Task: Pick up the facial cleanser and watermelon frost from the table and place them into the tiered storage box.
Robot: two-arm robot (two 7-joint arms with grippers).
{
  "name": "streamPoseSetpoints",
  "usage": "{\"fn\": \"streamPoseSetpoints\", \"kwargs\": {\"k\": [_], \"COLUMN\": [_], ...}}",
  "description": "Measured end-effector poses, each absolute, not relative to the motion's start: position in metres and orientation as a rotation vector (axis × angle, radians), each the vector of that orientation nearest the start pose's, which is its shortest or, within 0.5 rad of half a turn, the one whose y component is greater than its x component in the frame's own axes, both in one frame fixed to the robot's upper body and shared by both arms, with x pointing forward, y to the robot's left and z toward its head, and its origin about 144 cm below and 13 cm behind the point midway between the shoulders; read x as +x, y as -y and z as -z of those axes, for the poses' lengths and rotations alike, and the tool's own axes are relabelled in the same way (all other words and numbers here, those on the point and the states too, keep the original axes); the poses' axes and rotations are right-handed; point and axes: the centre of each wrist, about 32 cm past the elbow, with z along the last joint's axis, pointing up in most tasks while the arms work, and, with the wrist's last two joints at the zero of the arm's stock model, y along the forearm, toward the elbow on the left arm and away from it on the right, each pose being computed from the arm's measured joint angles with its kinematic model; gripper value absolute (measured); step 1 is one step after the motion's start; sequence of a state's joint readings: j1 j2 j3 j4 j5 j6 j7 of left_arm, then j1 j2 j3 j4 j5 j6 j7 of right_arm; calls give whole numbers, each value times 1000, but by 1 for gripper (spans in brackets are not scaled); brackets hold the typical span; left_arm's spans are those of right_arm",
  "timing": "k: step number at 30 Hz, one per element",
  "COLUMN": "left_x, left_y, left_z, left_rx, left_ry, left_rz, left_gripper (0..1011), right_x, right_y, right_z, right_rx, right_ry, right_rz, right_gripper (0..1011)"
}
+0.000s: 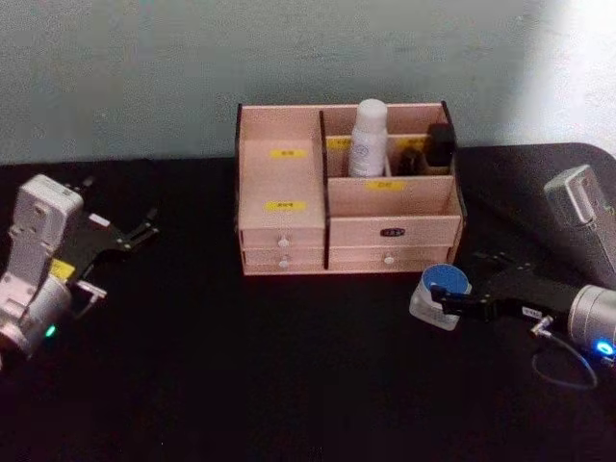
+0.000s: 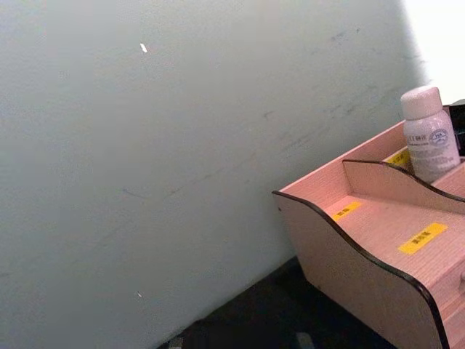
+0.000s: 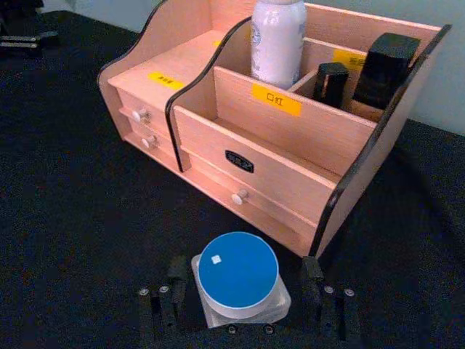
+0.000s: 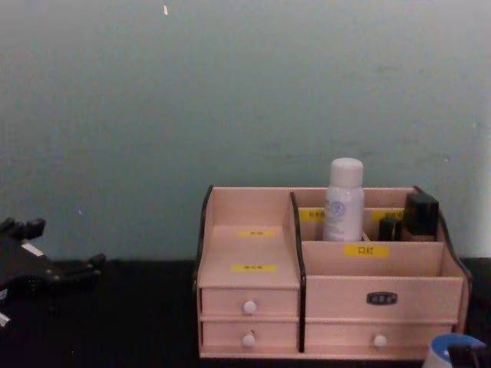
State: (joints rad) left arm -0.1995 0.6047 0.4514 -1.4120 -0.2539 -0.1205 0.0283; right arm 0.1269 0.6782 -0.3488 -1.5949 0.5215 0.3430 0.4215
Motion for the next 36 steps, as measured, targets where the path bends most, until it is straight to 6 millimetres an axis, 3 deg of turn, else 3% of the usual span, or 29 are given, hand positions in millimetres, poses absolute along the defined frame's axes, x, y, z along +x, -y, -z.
{"fn": "streamPoseSetpoints", "kwargs": {"k": [36], "left_x": [489], "left_y": [-310], "left_z": [-1140], "left_rx": [304], "left_ry": [285], "left_rz": [-1248], "left_gripper": [1001], "right_x": [485], "right_y": [319], "right_z": [-1172], "right_rx": [-448], "right_ry": [-239], "right_rz": [838], "right_gripper": [1002]}}
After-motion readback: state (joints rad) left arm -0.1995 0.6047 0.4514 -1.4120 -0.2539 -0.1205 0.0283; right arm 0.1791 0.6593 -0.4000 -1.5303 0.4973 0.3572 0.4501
